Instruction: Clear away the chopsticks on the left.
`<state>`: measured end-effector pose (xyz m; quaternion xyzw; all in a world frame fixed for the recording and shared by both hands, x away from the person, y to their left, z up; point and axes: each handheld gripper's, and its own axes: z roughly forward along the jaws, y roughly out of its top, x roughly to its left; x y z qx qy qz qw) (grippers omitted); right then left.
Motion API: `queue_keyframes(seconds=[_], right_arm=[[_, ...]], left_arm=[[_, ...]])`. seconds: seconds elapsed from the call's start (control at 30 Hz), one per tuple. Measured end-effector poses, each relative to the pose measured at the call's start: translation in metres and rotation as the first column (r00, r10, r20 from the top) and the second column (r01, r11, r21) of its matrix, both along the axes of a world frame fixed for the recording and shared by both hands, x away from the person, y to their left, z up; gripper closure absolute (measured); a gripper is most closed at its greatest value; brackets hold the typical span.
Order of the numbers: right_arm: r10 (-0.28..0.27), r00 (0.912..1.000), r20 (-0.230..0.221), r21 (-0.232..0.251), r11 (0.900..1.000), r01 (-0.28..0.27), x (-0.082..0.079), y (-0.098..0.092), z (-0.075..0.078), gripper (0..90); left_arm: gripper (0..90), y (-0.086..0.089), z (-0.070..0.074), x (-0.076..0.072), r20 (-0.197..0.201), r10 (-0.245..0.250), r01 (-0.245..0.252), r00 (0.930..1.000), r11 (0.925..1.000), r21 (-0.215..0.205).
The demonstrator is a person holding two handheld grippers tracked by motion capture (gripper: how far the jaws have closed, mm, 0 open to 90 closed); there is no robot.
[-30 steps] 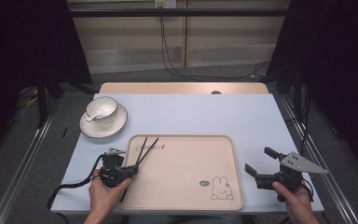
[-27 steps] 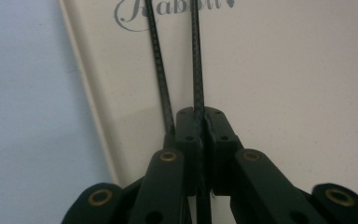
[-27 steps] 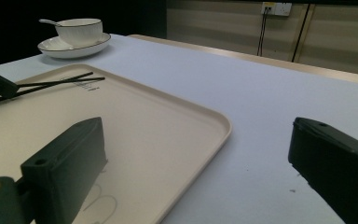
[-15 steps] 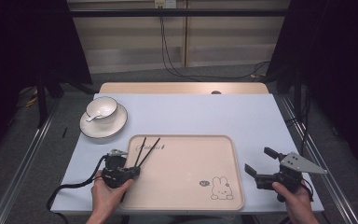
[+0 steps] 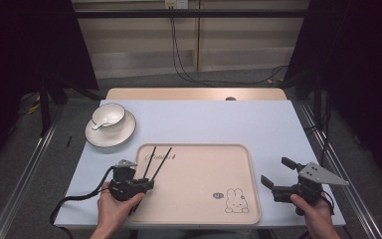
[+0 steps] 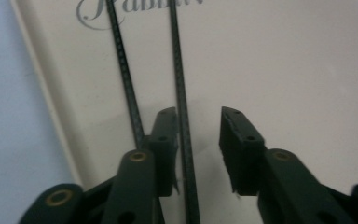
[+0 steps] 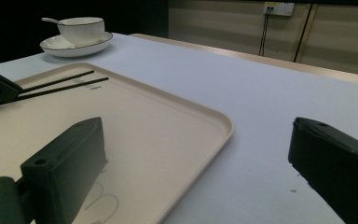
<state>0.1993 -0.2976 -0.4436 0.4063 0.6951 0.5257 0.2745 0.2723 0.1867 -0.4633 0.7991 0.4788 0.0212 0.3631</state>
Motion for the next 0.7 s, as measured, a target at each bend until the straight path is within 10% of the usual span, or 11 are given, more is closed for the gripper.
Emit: queue_keyframes(seconds=[0.17,0.3,0.7], right_arm=[[-0.006,1.0,0.001,-0.002,1.0,0.006,0.0,-0.001,0.0,3.7],[-0.012,0.9999,0.005,0.0,1.0,0.012,0.0,0.0,0.0,3.7],[-0.015,0.9999,0.003,-0.002,1.0,0.015,0.0,0.0,0.0,3.7]], left_arm=[[52.8,0.005,0.008,-0.002,0.08,-0.042,0.047,0.9959,0.997,-0.061],[30.7,0.015,0.016,-0.005,0.185,-0.08,0.082,0.9795,0.9966,-0.003],[3.7,0.044,0.034,-0.01,0.289,-0.108,0.112,0.9512,0.9937,0.004]])
